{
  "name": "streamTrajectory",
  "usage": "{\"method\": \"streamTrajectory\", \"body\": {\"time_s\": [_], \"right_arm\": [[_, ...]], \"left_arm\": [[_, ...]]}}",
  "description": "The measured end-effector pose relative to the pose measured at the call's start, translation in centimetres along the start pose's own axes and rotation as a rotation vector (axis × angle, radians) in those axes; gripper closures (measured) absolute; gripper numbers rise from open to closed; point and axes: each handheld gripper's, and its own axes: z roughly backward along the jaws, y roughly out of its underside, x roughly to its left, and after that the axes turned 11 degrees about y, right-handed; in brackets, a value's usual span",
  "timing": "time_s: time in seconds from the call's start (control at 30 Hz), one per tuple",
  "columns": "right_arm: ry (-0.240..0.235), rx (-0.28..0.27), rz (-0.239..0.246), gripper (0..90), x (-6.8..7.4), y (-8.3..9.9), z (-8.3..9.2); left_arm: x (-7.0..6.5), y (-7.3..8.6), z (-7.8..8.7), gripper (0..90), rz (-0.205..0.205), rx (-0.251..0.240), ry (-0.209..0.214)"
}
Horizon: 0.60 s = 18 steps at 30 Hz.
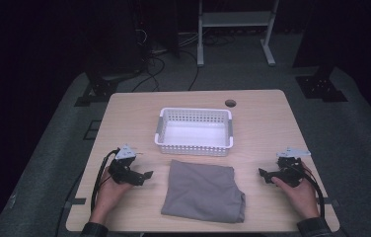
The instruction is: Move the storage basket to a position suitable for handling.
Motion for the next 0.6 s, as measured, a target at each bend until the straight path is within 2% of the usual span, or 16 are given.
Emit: {"method": "streamTrajectory", "body": {"time_s": [0.27, 0.6], "right_arm": [[0.000, 0.000, 0.000, 3.2, 0.0, 0.0, 0.0], [0.000, 0.003, -0.003, 3.2, 0.0, 0.0, 0.0]], "left_arm": [[0.2, -2.2, 0.1, 1.5, 0.004, -0.040, -0.018], [1.4, -5.5, 0.2, 7.2, 0.019, -0.069, -0.022]]}}
